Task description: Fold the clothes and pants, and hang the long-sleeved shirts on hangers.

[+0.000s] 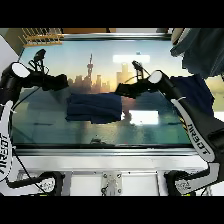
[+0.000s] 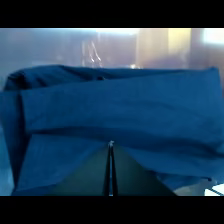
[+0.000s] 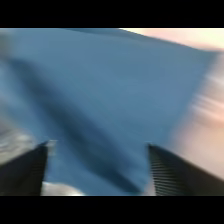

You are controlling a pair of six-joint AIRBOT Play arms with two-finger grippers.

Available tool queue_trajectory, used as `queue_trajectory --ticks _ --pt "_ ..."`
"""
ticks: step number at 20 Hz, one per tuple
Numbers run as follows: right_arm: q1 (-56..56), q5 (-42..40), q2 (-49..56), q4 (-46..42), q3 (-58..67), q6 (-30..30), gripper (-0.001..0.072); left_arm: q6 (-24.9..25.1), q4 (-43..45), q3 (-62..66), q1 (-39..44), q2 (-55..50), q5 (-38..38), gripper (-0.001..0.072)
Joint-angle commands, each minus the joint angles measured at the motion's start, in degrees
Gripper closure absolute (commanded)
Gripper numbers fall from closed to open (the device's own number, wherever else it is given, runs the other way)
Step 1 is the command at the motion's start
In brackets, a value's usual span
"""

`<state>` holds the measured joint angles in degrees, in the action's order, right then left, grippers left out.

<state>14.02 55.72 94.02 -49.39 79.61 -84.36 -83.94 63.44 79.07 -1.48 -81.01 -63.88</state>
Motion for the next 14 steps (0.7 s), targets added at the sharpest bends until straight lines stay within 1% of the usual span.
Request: queue_trajectory --ticks 1,3,7,9,12,13,14 --pt "-7.3 0.9 -1.2 0.1 -9.8 -3.5 -0.0008 0.8 0.0 -3.2 3.4 1.5 0.8 0.0694" --pt "-7.3 0.9 1.8 4.7 -10.1 -1.4 -0.0008 0.8 0.0 -3.2 4.7 1.5 1.2 0.0694" --pt "-3.1 0.1 7.6 21.9 -10.1 8.9 -0.0008 0.8 -0.2 -3.2 5.3 1.5 1.1 0.0694" --pt "0.2 -1.6 9.6 28.5 -10.1 12.8 -0.0008 0.8 -0.2 -3.2 5.3 1.5 1.0 0.0695" --pt "4.7 -6.4 11.3 32.9 -10.0 15.3 -0.0008 0.7 -0.6 -3.2 5.3 1.5 1.0 0.0694" --pt "5.9 -7.8 11.5 33.0 -9.9 15.9 0.0009 0.5 -0.6 -3.2 5.3 1.5 1.0 0.0694" --pt "6.6 -8.4 11.5 33.0 -9.8 17.0 0.0184 0.5 -0.6 -3.2 5.3 1.5 1.0 0.0694"
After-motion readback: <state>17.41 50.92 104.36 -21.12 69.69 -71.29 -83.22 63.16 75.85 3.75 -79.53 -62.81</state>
